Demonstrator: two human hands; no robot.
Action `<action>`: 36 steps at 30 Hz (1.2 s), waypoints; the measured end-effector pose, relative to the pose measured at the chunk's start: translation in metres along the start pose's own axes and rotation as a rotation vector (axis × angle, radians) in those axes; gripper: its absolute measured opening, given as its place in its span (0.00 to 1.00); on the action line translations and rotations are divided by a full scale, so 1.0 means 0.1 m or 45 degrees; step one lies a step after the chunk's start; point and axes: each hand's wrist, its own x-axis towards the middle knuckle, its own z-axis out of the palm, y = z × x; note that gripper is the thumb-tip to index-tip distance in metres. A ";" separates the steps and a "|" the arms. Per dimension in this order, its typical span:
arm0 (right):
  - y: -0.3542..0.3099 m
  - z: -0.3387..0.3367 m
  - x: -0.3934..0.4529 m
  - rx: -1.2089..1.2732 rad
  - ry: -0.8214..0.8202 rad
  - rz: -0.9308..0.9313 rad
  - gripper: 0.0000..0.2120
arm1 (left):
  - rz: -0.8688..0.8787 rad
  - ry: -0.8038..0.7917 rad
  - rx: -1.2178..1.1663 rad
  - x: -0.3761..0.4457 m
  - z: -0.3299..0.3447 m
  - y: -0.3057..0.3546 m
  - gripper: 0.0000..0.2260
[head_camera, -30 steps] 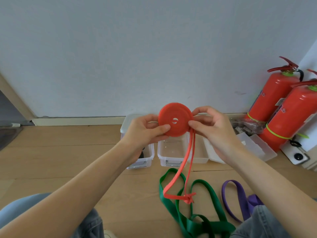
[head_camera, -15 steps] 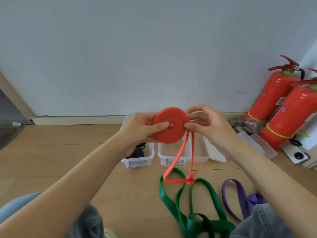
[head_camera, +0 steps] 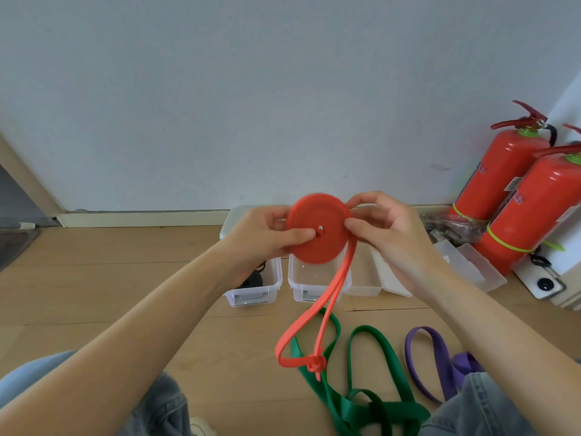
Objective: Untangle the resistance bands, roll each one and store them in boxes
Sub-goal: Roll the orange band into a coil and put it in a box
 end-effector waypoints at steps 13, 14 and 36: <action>0.06 -0.06 0.02 0.027 -0.183 0.223 0.09 | -0.031 0.096 0.191 -0.02 -0.03 0.05 0.13; 0.06 -0.05 0.02 0.040 -0.166 0.216 0.09 | -0.027 0.148 0.164 0.00 -0.05 0.06 0.13; 0.04 -0.01 -0.01 -0.040 -0.183 0.139 0.12 | -0.098 -0.160 0.222 -0.05 -0.02 -0.01 0.10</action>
